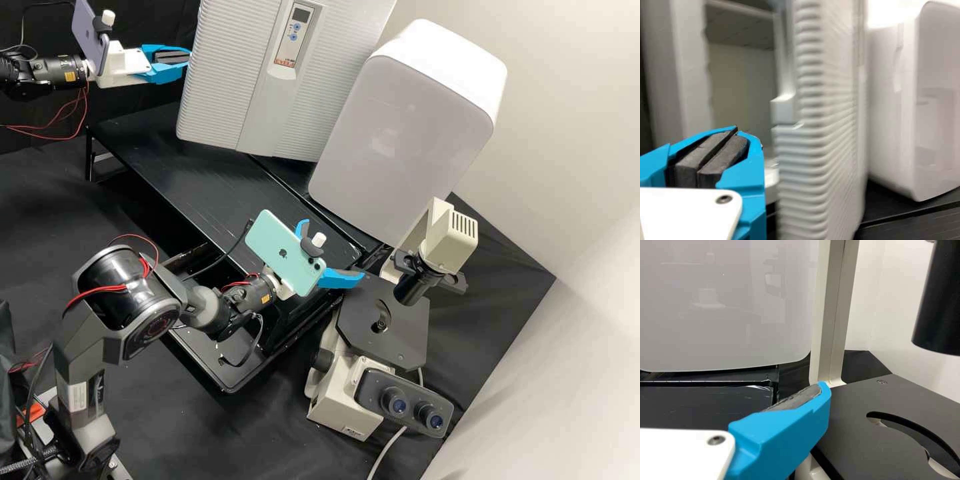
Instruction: Open the incubator door
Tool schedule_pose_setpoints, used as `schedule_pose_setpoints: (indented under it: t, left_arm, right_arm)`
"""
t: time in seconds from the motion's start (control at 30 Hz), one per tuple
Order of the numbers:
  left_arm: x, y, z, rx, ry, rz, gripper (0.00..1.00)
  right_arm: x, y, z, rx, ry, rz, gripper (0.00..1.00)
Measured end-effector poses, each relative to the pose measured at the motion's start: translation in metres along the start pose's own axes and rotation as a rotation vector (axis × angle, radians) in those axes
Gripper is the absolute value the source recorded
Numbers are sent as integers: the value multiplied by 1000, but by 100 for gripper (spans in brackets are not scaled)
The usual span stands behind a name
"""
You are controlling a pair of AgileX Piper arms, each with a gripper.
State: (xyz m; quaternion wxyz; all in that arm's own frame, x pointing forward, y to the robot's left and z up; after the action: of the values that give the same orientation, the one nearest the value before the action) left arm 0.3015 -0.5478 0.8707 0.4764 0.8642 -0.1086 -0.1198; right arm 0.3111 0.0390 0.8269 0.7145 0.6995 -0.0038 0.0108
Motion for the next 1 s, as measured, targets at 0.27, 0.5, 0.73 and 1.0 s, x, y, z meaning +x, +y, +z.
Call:
schedule_pose_setpoints:
  t: [0.27,0.5,0.73,1.0]
  left_arm:
    - [4,-2,16,-88,-34,-24,0]
    - [5,-11,42,-36,-167,-84,0]
    - [4,-12,65,-76,-276,-125,0]
    - [0,-15,91,-33,-375,-137,0]
  right_arm:
    - [0,0,0,0,0,0,100]
    - [0,0,0,0,0,0,100]
    - [0,0,0,0,0,0,100]
    - [0,0,0,0,0,0,100]
